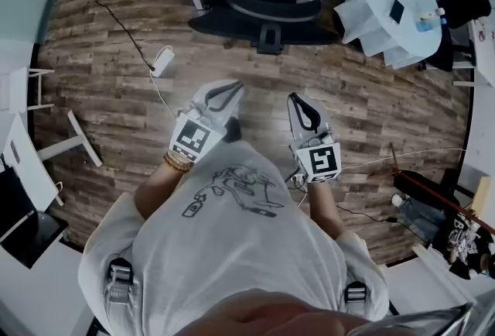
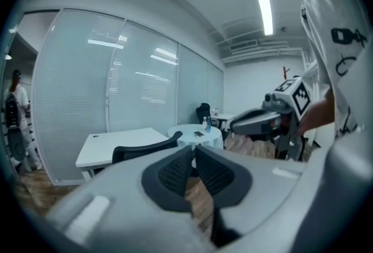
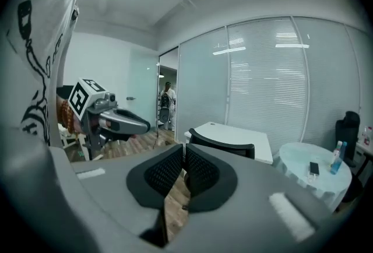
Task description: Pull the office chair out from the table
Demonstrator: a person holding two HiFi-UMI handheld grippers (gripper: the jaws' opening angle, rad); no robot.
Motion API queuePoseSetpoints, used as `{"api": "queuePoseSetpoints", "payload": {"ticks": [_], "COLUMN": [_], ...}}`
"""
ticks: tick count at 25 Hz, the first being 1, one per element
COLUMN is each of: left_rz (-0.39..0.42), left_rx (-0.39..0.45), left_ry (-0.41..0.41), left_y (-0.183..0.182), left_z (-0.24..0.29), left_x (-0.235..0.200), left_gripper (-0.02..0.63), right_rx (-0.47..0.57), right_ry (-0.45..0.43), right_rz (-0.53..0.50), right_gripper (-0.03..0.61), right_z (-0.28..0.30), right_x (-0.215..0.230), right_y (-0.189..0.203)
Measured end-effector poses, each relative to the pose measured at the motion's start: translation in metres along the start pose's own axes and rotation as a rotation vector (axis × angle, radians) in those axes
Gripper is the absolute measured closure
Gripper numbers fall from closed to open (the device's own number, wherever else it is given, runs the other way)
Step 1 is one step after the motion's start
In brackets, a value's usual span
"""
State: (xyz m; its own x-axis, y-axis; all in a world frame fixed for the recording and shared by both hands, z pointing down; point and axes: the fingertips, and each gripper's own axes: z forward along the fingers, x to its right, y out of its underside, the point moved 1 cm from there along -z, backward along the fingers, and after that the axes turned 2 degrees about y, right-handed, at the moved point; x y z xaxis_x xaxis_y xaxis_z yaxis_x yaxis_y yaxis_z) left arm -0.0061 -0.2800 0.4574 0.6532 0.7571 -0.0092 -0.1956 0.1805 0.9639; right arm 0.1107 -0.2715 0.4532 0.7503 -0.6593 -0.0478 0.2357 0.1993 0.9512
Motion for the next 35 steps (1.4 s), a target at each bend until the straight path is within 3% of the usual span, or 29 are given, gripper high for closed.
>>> {"api": "queuePoseSetpoints", "payload": {"ticks": [10,18,23,30,35], "left_rz": [0.153,0.363,0.480,0.614,0.685], "left_rx": [-0.172,-0.366,-0.488,-0.619,-0.727], "left_ry": [0.053,0.108,0.151,0.197,0.267], "left_y": [0.044,0.087,0.114,0.142,0.172], "left_z": [0.061,0.099,0.120,0.139,0.143], "left_x": [-0.064,-0.113,-0.136,-0.156,-0.159], "left_gripper": [0.551,0.520,0.480,0.442,0.425], "right_rx": [-0.145,-0.277,-0.361,-0.505,-0.581], "right_ry": [-0.043,-0.086,-0.140,-0.226,-0.264], "right_rz": [-0.166,-0.351,-0.513,-0.820,-0.925], "right_gripper": [0.525,0.495,0.472,0.431,0.405], "right_z": [0.085,0.139,0.164,0.189,0.204], "right_x": [0.052,0.084,0.100,0.115,0.121], "right_y": [0.027,0.062,0.089,0.129,0.152]}}
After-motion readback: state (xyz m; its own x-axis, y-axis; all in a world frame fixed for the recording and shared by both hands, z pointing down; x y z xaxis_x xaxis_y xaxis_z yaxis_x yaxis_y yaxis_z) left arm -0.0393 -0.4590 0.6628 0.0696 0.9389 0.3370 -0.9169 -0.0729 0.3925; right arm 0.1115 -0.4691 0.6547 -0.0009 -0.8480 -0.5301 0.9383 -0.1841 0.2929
